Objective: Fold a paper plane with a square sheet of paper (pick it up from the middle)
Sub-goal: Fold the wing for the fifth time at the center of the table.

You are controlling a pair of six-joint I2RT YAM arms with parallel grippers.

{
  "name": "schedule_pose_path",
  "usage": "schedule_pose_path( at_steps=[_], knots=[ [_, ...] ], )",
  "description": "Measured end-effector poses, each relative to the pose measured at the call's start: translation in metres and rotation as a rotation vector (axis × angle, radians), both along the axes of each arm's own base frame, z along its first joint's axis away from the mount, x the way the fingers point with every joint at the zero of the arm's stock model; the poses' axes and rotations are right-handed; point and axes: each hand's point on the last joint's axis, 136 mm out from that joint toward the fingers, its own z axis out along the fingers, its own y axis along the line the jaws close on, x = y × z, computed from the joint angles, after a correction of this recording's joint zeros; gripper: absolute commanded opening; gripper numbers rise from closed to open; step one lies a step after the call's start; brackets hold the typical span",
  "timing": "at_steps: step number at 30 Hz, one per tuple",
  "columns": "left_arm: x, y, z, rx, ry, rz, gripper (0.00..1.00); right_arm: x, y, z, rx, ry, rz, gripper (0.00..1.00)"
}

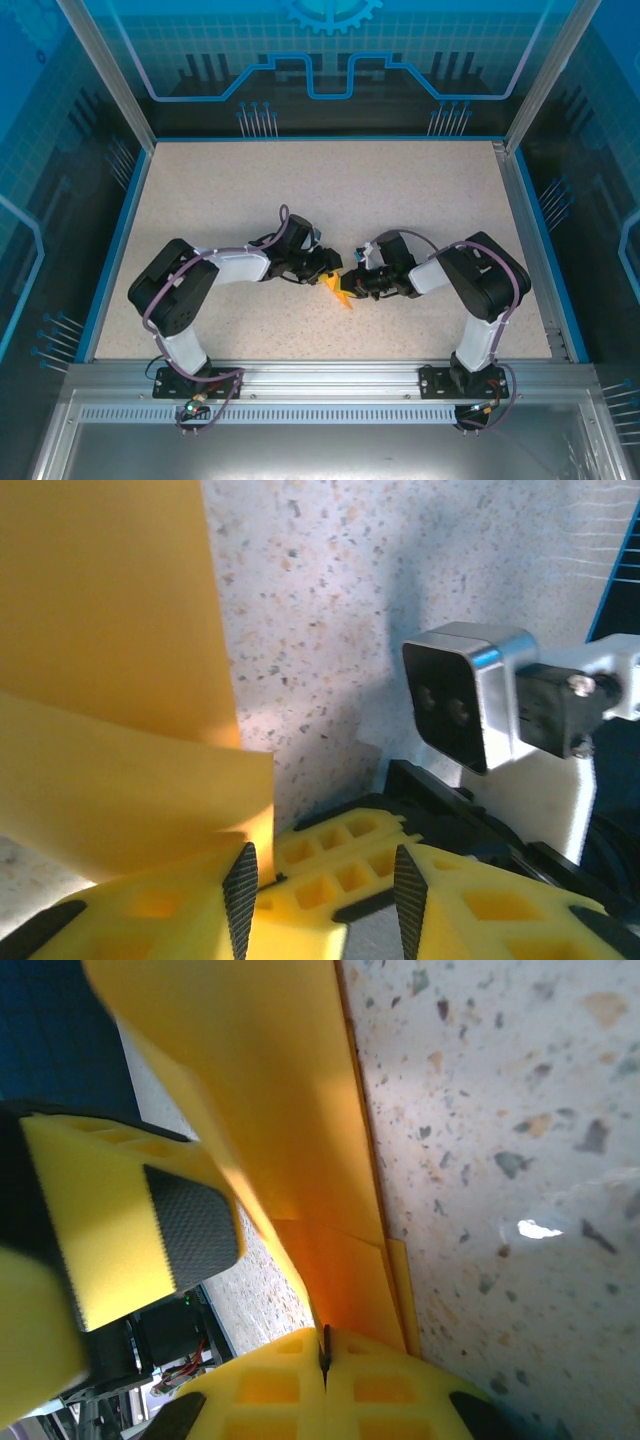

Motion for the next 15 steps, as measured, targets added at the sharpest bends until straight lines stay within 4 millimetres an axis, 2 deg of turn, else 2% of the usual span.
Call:
schedule_pose_path(
  at_steps=[15],
  knots=[
    [0.004,0.004,-0.02,0.048,0.014,0.017,0.43,0.0,0.0,0.0,0.003,0.009,0.005,0.0]
  ],
)
